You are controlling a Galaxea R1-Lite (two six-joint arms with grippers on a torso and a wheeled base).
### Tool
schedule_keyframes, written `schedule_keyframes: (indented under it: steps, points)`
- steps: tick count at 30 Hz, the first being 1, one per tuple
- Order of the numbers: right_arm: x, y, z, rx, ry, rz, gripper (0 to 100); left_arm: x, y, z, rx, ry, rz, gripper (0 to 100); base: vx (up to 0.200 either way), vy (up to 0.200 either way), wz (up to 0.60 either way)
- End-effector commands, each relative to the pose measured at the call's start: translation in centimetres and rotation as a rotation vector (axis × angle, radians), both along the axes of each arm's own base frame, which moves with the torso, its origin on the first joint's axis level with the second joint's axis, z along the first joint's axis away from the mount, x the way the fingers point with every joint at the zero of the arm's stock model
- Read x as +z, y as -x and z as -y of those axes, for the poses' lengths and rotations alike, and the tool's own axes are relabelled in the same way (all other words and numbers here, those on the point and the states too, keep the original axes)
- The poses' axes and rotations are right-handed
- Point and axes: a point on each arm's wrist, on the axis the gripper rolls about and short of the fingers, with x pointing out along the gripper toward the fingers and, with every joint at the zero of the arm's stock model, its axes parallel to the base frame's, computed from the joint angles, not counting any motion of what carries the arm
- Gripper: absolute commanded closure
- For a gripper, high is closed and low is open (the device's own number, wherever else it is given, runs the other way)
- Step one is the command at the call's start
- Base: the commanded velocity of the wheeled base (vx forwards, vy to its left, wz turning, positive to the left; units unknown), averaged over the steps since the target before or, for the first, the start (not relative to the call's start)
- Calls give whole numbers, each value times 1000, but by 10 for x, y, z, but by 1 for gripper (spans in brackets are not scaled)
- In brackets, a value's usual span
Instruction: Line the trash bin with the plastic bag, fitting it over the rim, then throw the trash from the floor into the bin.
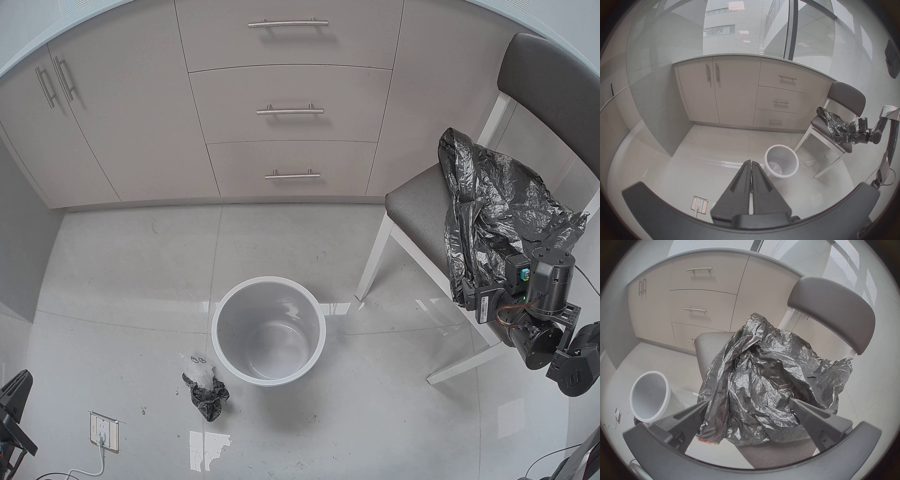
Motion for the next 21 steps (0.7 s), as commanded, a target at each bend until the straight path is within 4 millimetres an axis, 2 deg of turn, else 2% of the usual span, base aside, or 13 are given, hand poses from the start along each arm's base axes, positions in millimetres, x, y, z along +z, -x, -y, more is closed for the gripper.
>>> schedule_keyframes:
  steps: [1,14,15,21]
  points:
    - [-2,4,-1,9,13,-6,0,0,1,0,0,1,6,100,0,0,0]
    - [-10,0,-2,8,26,-33,0,-1,0,0,-1,1,1,100,0,0,0]
    - [-12,0,-2,6,27,-37,100,-1,1,0,-1,1,3,100,0,0,0]
    - [-8,-2,-3,-15,2,16,100,-1,1,0,-5,-1,3,100,0,0,0]
